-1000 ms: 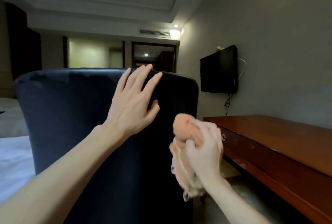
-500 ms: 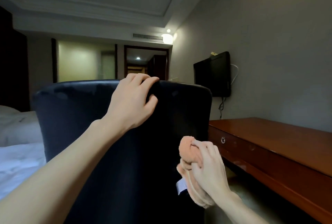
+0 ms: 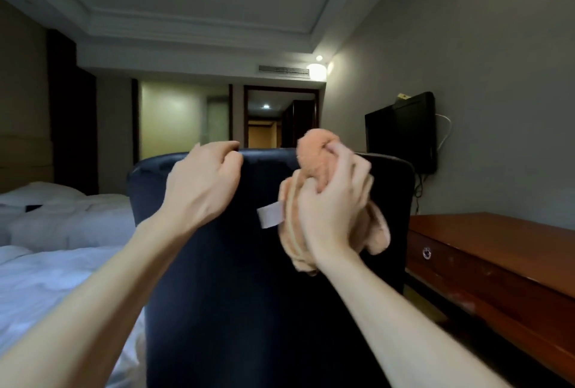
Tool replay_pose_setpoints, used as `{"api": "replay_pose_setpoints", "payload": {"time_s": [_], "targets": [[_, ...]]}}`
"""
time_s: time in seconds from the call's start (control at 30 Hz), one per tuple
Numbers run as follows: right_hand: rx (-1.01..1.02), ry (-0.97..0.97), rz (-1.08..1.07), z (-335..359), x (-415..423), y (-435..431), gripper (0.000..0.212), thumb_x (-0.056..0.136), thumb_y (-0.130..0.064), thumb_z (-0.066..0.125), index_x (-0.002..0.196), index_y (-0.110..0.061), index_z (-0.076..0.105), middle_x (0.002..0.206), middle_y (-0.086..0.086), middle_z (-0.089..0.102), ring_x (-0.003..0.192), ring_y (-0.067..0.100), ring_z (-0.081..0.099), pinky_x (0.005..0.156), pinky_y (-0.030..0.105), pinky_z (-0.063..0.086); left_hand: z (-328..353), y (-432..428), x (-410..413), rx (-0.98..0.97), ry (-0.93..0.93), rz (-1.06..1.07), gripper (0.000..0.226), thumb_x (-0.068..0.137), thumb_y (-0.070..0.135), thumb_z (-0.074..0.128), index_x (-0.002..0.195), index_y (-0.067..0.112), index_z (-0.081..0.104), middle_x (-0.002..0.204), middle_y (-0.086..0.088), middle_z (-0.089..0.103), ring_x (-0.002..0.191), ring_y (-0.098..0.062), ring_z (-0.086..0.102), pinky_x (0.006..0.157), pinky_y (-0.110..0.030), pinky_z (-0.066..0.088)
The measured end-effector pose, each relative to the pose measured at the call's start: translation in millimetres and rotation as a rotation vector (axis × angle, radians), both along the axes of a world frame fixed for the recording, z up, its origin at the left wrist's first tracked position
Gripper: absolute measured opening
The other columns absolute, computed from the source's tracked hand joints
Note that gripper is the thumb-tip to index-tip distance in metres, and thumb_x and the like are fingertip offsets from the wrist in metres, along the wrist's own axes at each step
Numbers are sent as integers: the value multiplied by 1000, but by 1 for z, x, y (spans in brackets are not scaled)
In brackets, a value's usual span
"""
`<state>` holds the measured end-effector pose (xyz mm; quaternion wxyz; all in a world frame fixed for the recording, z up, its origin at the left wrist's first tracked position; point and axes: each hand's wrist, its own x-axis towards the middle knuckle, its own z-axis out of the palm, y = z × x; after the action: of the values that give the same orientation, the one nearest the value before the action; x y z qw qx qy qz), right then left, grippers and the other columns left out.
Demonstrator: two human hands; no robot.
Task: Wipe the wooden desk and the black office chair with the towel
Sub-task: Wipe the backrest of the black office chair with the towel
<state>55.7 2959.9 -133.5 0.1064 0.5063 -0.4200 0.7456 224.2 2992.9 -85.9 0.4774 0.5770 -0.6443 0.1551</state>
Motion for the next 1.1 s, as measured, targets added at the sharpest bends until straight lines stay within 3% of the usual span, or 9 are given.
{"api": "replay_pose_setpoints", "payload": {"time_s": [0.1, 0.17, 0.33, 0.53, 0.83, 0.93, 1.0, 1.07, 1.1], "targets": [[-9, 378, 3, -4, 38, 10, 57, 80, -29, 68, 135, -24, 54, 123, 4, 50, 108, 29, 49, 92, 41, 42, 0, 5, -14, -11, -27, 1, 40, 94, 42, 29, 110, 28, 64, 121, 6, 65, 117, -24, 53, 86, -40, 40], [47, 629, 100, -7, 44, 15, 62, 83, -33, 69, 141, -23, 51, 122, 3, 52, 109, 28, 50, 93, 44, 46, -1, 12, -11, 20, -23, -29, 51, 96, 41, 27, 130, 31, 63, 143, 6, 60, 138, -23, 45, 110, -41, 34], [-134, 299, 59, 9, -20, 18, 54, 69, -16, 60, 122, -27, 66, 113, 0, 58, 105, 27, 53, 88, 47, 47, 10, 32, 17, 130, -118, -3, 67, 94, 49, 18, 145, 29, 56, 149, -3, 58, 150, -20, 30, 127, -31, 0], [-17, 227, -65, 43, -103, 7, 50, 76, -10, 60, 123, -28, 62, 118, 2, 54, 115, 27, 49, 96, 41, 38, 6, 28, 40, 220, 79, 189, 68, 93, 70, 26, 142, 33, 55, 150, -7, 56, 138, -41, 45, 115, -47, 35], [-21, 248, 50, 28, -19, 7, 44, 73, -15, 62, 115, -30, 62, 115, 1, 53, 110, 29, 49, 92, 45, 44, -7, 36, 16, 64, 176, 135, 70, 85, 53, 19, 141, 41, 58, 148, -2, 56, 146, -34, 35, 118, -47, 29], [-44, 280, 84, 22, 19, 10, 41, 74, -18, 64, 114, -27, 63, 115, 2, 52, 107, 29, 48, 89, 43, 45, -6, 39, 12, 68, 128, 60, 70, 85, 54, 15, 138, 44, 60, 151, 2, 54, 141, -29, 41, 107, -38, 31], [-57, 339, 139, 14, 47, 15, 39, 75, -23, 64, 114, -25, 63, 114, 4, 52, 104, 31, 49, 85, 45, 47, -1, 44, 8, 82, 298, -93, 60, 85, 67, 21, 114, 52, 71, 138, 5, 64, 133, -23, 51, 108, -35, 32], [-35, 487, 204, 4, 71, 24, 41, 77, -30, 62, 117, -24, 60, 113, 4, 51, 103, 32, 50, 82, 45, 48, 3, 48, 3, 61, 457, -299, 45, 91, 74, 30, 82, 58, 71, 102, 17, 74, 116, -12, 59, 106, -28, 42], [4, 579, 262, -3, 82, 28, 42, 79, -33, 62, 119, -24, 57, 113, 3, 50, 104, 31, 50, 82, 43, 48, 2, 49, 6, 72, 510, -360, 44, 98, 70, 30, 87, 55, 70, 92, 19, 74, 110, -8, 58, 93, -19, 48]]}}
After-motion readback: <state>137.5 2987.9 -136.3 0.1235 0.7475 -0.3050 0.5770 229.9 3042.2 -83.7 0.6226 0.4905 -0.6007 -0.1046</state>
